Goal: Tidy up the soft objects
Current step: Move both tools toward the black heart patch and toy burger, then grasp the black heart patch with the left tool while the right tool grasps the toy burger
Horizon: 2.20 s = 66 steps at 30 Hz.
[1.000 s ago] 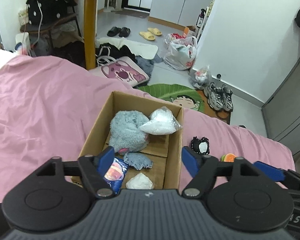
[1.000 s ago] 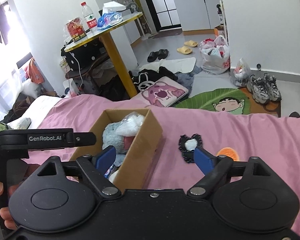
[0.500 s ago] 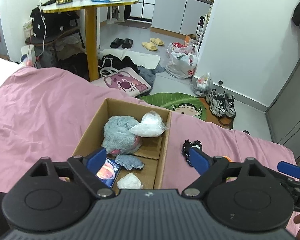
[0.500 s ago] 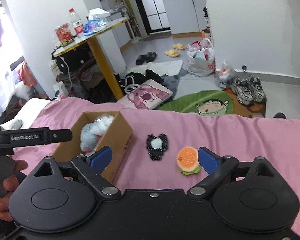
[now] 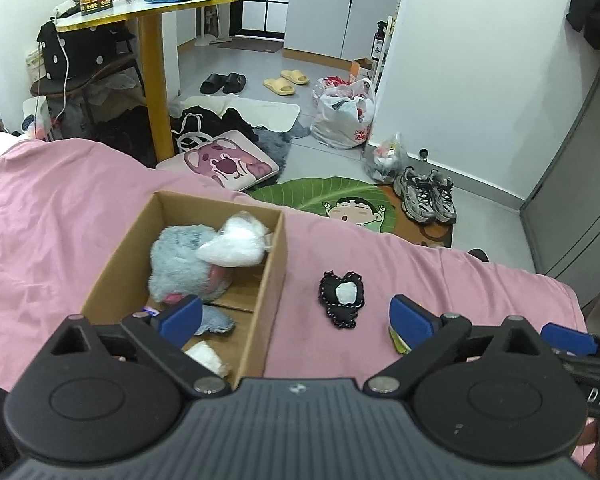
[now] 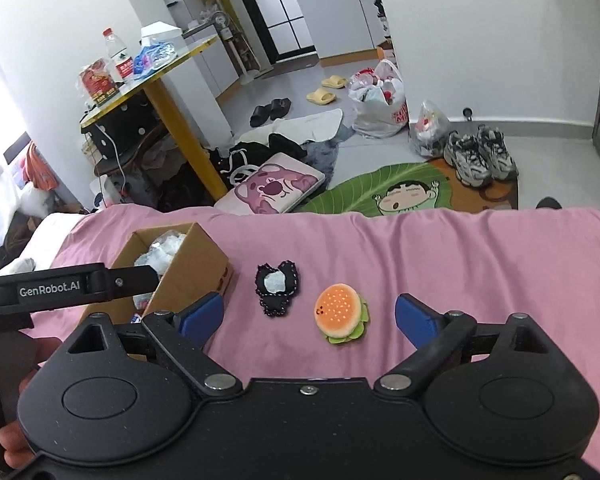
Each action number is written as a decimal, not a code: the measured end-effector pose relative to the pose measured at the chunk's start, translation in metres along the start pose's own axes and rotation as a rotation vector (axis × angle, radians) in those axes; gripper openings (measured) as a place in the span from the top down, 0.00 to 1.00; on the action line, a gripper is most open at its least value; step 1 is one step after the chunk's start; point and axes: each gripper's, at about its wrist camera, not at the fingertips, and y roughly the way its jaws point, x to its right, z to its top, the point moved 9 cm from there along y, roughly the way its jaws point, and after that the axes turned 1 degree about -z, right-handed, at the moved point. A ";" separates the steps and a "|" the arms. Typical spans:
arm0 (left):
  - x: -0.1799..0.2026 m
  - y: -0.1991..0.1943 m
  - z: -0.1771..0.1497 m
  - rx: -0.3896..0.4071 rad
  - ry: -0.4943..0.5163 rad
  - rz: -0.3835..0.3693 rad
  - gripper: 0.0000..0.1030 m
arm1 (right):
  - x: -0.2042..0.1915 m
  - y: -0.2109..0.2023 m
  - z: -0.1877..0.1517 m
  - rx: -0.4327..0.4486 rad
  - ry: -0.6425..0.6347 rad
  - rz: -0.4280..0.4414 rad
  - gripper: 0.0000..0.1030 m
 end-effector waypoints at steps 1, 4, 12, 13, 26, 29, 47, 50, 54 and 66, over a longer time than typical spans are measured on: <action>0.003 0.003 0.000 -0.005 -0.001 -0.002 0.04 | 0.002 0.003 -0.001 -0.010 0.004 0.002 0.11; 0.012 0.012 -0.003 -0.019 -0.013 -0.008 0.04 | 0.008 0.014 -0.006 -0.041 0.016 0.006 0.15; 0.023 0.037 -0.005 -0.028 -0.038 0.016 0.04 | 0.014 0.032 -0.011 -0.090 0.032 0.014 0.29; 0.023 0.040 -0.005 -0.031 -0.043 0.018 0.04 | 0.014 0.035 -0.012 -0.095 0.033 0.016 0.30; 0.045 0.094 -0.008 -0.082 -0.043 0.002 0.07 | 0.024 0.073 -0.021 -0.190 0.075 0.031 0.53; 0.047 0.109 -0.009 -0.099 -0.044 0.007 0.13 | 0.025 0.084 -0.022 -0.214 0.078 0.036 0.54; 0.046 0.172 -0.022 -0.203 -0.070 0.030 0.30 | 0.023 0.119 -0.030 -0.298 0.084 0.025 0.54; 0.047 0.178 -0.024 -0.212 -0.060 0.031 0.30 | 0.022 0.123 -0.031 -0.303 0.076 0.018 0.56; 0.049 0.185 -0.025 -0.226 -0.050 0.022 0.30 | 0.025 0.122 -0.029 -0.303 0.068 0.003 0.65; 0.053 0.171 -0.028 -0.225 -0.006 0.018 0.67 | 0.024 0.102 -0.022 -0.252 0.048 0.004 0.73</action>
